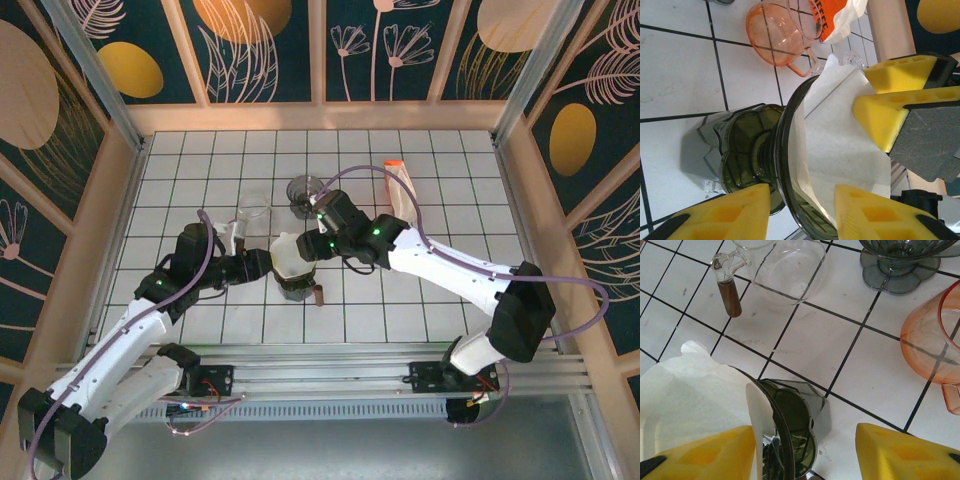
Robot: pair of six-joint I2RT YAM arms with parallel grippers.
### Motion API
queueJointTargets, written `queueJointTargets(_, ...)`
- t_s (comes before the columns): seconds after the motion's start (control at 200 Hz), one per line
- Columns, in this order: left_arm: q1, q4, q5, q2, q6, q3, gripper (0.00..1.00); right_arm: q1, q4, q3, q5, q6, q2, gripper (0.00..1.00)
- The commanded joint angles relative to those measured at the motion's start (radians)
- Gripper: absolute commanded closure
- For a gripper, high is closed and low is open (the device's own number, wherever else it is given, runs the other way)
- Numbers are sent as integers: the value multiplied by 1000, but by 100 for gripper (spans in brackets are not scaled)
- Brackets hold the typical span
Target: Place the coffee filter in the dripper
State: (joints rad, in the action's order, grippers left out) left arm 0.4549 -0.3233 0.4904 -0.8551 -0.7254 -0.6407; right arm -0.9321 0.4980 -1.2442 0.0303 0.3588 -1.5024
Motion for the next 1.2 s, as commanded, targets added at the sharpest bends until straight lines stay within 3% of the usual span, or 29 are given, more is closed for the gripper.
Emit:
queueJointTargets(0.0, 7, -29, 14, 11, 2, 19, 63, -8, 22, 3, 31, 24, -7, 44)
queueJointTargets(0.445, 8, -22, 14, 18, -7, 38, 67, -13, 6, -26, -4, -4, 10, 30)
queueJointTargets(0.931, 7, -5, 14, 19, -3, 55, 67, -14, 52, 30, 95, 51, 7, 41)
queueJointTargets(1.091, 7, -1, 14, 23, -7, 57, 67, -16, 37, 29, 103, 54, 14, 40)
queueJointTargets(1.191, 7, -3, 7, 28, -6, 53, 63, -28, -10, 20, 48, 20, 30, 32)
